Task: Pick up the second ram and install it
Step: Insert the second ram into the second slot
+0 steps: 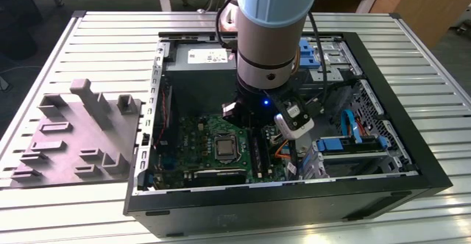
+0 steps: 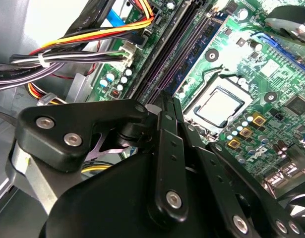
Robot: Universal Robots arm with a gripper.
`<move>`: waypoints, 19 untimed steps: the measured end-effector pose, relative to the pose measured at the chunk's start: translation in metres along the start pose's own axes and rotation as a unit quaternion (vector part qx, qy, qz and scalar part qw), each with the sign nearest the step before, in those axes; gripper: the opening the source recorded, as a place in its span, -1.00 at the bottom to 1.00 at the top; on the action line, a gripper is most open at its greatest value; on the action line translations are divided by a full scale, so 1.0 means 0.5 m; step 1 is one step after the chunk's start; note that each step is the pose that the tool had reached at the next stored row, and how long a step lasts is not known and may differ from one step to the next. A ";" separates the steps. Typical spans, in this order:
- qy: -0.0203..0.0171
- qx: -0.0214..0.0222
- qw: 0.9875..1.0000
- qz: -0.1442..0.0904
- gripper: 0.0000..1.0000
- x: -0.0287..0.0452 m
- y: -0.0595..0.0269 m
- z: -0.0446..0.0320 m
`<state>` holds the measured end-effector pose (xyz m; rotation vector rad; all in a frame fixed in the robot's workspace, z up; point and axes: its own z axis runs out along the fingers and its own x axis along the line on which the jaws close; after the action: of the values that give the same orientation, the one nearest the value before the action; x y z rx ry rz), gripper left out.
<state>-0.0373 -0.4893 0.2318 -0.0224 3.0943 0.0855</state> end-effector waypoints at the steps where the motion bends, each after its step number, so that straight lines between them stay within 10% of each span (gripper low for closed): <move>1: 0.000 0.000 1.000 0.000 -0.77 0.000 0.000 0.000; 19: 0.001 -0.001 1.000 0.000 -0.77 -0.002 0.000 0.005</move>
<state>-0.0361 -0.4893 0.2295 -0.0222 3.0955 0.0902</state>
